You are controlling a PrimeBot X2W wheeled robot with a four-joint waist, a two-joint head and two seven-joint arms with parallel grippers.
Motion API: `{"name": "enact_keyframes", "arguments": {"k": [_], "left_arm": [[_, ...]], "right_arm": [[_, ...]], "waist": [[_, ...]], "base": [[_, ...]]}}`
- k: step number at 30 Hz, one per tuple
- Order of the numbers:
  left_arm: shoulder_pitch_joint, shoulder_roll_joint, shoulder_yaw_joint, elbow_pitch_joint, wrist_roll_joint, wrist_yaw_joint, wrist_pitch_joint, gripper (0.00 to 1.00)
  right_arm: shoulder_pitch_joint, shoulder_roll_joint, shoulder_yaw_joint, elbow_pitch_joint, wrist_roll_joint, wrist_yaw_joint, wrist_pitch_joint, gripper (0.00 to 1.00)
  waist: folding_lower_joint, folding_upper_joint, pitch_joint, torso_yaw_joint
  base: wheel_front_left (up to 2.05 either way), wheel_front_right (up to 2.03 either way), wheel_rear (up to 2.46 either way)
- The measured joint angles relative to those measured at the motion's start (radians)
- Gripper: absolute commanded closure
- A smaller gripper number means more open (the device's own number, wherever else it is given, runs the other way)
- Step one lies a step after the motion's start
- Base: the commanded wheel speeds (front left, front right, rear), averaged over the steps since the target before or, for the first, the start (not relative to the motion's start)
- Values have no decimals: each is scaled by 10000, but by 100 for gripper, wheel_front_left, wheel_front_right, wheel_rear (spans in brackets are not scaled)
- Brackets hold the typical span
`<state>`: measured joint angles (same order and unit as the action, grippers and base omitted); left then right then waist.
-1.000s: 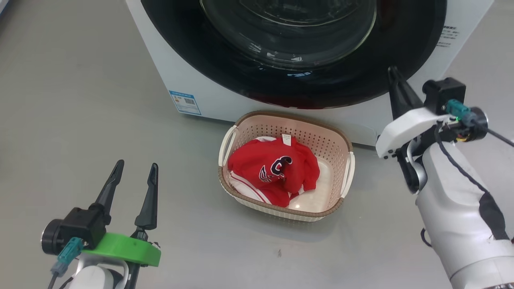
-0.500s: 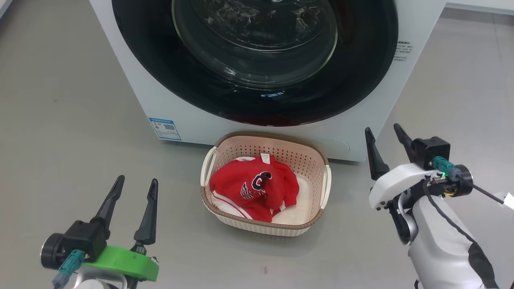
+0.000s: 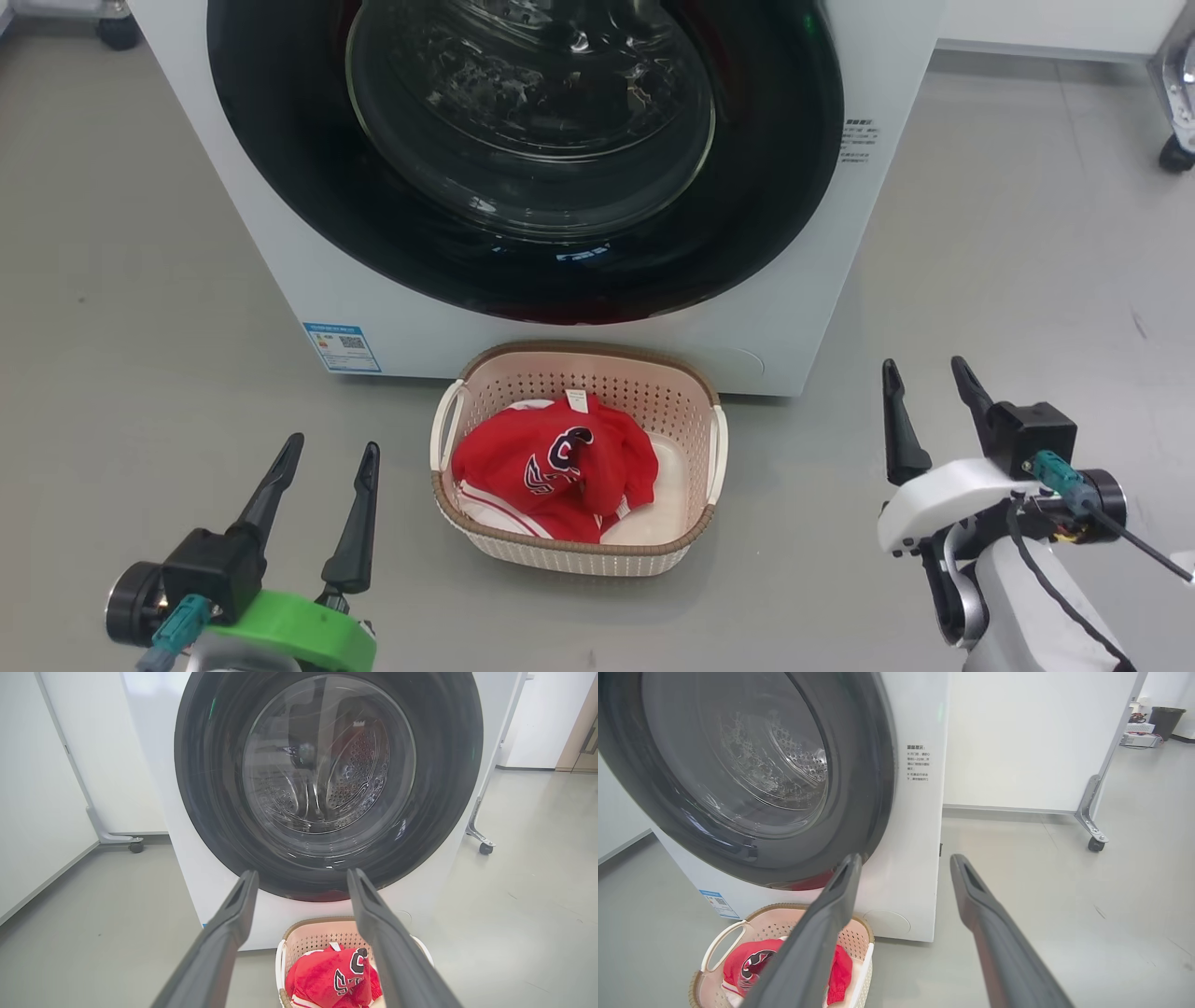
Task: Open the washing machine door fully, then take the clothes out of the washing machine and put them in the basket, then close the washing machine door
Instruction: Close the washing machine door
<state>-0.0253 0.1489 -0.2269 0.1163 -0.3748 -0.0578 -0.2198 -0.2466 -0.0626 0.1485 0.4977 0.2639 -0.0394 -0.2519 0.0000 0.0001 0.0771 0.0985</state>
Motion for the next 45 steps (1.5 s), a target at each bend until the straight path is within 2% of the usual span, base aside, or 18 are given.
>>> {"name": "enact_keyframes", "arguments": {"k": [11, 22, 45], "left_arm": [[302, 12, 42, -79, 15, 102, 173, 0], [399, 10, 111, -219, 13, 276, 268, 0], [467, 23, 107, -483, 13, 353, 518, 0]], "right_arm": [[1326, 35, -63, -1239, 0, -251, -2, 0], [2201, 73, 8, -2188, -2, -351, -2, 0], [3022, 115, 2, -3471, -35, -604, 104, 0]], "waist": [[0, 0, -334, -284], [0, 0, -376, -392], [0, 0, -260, -356]], "base": [[0, 0, 0], [0, 0, 0], [0, 0, 0]]}}
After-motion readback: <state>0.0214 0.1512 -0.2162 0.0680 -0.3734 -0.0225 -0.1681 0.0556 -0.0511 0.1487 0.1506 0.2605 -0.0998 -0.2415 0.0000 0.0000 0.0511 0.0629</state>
